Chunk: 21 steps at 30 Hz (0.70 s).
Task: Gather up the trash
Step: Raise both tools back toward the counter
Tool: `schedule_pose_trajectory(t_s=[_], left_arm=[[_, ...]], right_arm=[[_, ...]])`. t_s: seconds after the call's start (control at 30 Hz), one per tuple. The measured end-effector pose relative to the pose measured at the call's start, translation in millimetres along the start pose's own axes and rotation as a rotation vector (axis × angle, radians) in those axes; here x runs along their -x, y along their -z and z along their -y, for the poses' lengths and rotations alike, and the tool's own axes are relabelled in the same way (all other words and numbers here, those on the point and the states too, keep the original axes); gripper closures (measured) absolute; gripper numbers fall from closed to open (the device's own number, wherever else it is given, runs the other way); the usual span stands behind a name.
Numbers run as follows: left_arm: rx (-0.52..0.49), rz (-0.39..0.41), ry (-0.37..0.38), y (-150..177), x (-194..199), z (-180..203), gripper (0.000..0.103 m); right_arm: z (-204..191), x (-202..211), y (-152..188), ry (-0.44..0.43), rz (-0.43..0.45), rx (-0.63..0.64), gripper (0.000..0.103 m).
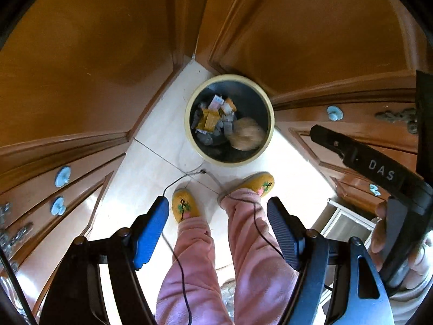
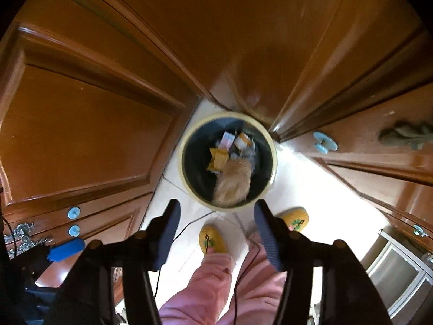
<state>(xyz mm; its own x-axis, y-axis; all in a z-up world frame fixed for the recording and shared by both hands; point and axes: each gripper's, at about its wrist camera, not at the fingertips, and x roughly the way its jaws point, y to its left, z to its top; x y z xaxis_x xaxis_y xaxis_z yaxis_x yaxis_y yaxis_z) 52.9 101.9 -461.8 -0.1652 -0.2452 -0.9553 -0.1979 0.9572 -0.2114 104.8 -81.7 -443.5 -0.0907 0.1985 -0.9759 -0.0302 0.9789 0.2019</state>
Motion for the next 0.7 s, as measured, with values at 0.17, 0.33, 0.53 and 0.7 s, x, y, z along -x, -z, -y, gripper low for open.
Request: schedule_pose_trajectory(t_s=[0.17, 0.33, 0.53, 0.7], left_arm=[[-0.031, 0.076, -0.007, 9.4, 39.1, 2.4, 0.030], [-0.084, 0.152, 0.001, 16.1, 83.8, 14.0, 0.030], [-0.177, 0.258, 0.039, 20.4, 145.5, 43.2, 0.030], [-0.259, 0.351, 0.103, 23.2, 201.9, 79.6, 0.030]], right_arm=[[-2.3, 31.9, 14.1, -0.055, 0.048, -0.033, 0.045], [-7.5, 79.9, 40.0, -0.103, 0.112, -0.054, 0.045], [-17.0, 154.0, 70.1, -0.119, 0.215, -0.042, 0.045], [-18.4, 234.2, 92.8, -0.081, 0.351, -0.020, 0.045]])
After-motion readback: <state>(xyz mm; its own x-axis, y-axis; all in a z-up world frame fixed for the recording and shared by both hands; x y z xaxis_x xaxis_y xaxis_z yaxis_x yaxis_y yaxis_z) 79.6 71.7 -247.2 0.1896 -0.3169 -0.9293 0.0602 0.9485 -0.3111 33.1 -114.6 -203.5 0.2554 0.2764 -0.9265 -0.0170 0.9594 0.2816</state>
